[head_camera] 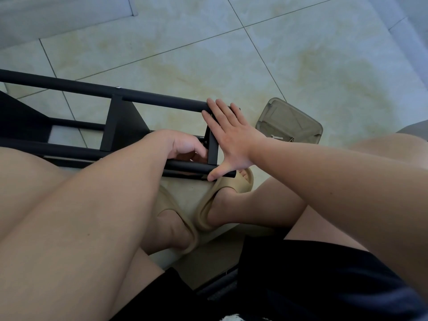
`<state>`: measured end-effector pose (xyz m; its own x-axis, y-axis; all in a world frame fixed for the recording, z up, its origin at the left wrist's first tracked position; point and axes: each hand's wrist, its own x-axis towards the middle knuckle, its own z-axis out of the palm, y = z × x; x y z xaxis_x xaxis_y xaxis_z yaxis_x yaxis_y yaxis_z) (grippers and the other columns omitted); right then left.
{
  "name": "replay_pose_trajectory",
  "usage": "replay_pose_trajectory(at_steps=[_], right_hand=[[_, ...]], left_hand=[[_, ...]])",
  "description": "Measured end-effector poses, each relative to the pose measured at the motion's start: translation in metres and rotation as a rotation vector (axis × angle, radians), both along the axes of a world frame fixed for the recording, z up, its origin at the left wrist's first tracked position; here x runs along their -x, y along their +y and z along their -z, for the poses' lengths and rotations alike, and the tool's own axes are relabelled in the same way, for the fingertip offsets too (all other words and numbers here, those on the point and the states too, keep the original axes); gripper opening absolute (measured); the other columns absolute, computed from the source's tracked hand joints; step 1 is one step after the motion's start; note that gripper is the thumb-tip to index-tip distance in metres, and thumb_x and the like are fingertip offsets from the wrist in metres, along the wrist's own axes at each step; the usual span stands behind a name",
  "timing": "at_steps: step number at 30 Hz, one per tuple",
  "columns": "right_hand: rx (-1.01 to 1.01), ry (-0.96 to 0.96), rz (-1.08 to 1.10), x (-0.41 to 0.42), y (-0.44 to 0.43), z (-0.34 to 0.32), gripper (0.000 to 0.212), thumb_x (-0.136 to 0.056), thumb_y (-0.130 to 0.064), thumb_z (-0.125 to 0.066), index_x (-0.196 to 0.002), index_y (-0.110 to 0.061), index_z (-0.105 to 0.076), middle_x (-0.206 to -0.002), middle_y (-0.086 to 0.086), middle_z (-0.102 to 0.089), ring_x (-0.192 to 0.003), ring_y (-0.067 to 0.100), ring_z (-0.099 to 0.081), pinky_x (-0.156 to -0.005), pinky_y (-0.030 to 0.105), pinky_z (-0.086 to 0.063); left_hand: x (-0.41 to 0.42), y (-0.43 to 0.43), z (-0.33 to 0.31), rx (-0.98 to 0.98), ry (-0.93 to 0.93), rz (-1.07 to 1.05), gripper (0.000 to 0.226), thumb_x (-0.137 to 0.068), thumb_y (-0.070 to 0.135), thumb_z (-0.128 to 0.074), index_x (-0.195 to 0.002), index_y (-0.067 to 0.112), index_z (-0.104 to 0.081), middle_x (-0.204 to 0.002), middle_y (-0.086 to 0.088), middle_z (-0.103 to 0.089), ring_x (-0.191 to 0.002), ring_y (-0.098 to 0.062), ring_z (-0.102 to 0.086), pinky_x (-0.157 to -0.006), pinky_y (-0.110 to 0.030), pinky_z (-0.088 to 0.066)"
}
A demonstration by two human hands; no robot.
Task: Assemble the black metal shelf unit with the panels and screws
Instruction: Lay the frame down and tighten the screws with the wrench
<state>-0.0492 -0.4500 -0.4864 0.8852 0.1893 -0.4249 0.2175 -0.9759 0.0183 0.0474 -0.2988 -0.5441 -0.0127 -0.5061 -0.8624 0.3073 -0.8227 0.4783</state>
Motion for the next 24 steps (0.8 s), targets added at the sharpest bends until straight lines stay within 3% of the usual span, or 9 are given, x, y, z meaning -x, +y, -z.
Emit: replay_pose_trajectory(at_steps=[4,6,9,12,15,19,24], right_hand=[[-0.003,0.001,0.000,0.0000,0.0002,-0.0002,0.157,-0.050,-0.105,-0.036,-0.159,-0.003,0.011,-0.164,0.022,0.022,-0.153,0.038,0.020,-0.124,0.053,0.009],[-0.004,0.003,0.001,-0.0002,0.0000,-0.0001,0.157,-0.049,-0.106,-0.035,-0.159,-0.003,0.012,-0.164,0.023,0.023,-0.153,0.038,0.020,-0.124,0.053,0.008],[0.001,0.006,0.000,-0.0004,-0.0002,0.0000,0.157,-0.049,-0.106,-0.033,-0.159,-0.003,0.012,-0.164,0.022,0.023,-0.153,0.038,0.020,-0.124,0.054,0.007],[-0.001,0.011,0.003,-0.0003,0.0001,-0.0004,0.157,-0.049,-0.106,-0.033,-0.159,-0.003,0.012,-0.164,0.023,0.023,-0.153,0.038,0.021,-0.124,0.054,0.008],[-0.003,0.010,0.004,-0.0001,0.0007,-0.0005,0.157,-0.048,-0.106,-0.032,-0.159,-0.004,0.012,-0.164,0.022,0.024,-0.153,0.038,0.021,-0.124,0.053,0.009],[-0.006,0.008,0.005,-0.0004,0.0003,-0.0008,0.157,-0.049,-0.106,-0.034,-0.159,-0.004,0.012,-0.164,0.022,0.024,-0.153,0.037,0.021,-0.124,0.053,0.009],[-0.004,0.004,0.006,0.0004,0.0012,-0.0010,0.157,-0.049,-0.105,-0.034,-0.159,-0.003,0.011,-0.164,0.022,0.023,-0.153,0.038,0.020,-0.124,0.053,0.009]], left_hand=[[0.0008,-0.0003,0.0004,-0.027,0.008,0.051,0.026,-0.089,0.017,-0.062,-0.068,0.014,-0.077,-0.072,-0.006,-0.072,-0.062,-0.020,-0.068,-0.056,-0.024,-0.055],[0.0015,-0.0006,0.0004,-0.015,-0.025,0.074,0.017,-0.089,0.018,-0.063,-0.084,0.013,-0.078,-0.082,-0.007,-0.075,-0.073,-0.021,-0.070,-0.064,-0.024,-0.055],[0.0001,0.0009,0.0016,0.003,-0.011,0.051,0.023,-0.087,0.014,-0.062,-0.106,0.008,-0.074,-0.096,-0.011,-0.075,-0.084,-0.023,-0.070,-0.077,-0.030,-0.054],[-0.0006,0.0014,0.0021,0.038,0.030,0.006,0.018,-0.086,0.010,-0.057,-0.087,0.010,-0.075,-0.078,-0.005,-0.069,-0.069,-0.017,-0.065,-0.067,-0.026,-0.053],[0.0003,0.0009,0.0017,0.011,0.003,0.045,0.035,-0.089,0.014,-0.058,-0.059,0.016,-0.076,-0.065,0.001,-0.069,-0.056,-0.012,-0.065,-0.055,-0.020,-0.051],[0.0024,-0.0001,-0.0001,0.015,-0.071,0.097,0.013,-0.089,0.017,-0.063,-0.088,0.012,-0.075,-0.083,-0.004,-0.072,-0.076,-0.019,-0.066,-0.079,-0.030,-0.052],[0.0021,0.0004,0.0006,0.056,-0.010,0.020,0.019,-0.090,0.006,-0.055,-0.097,0.009,-0.073,-0.086,-0.006,-0.072,-0.076,-0.017,-0.067,-0.073,-0.026,-0.054]])
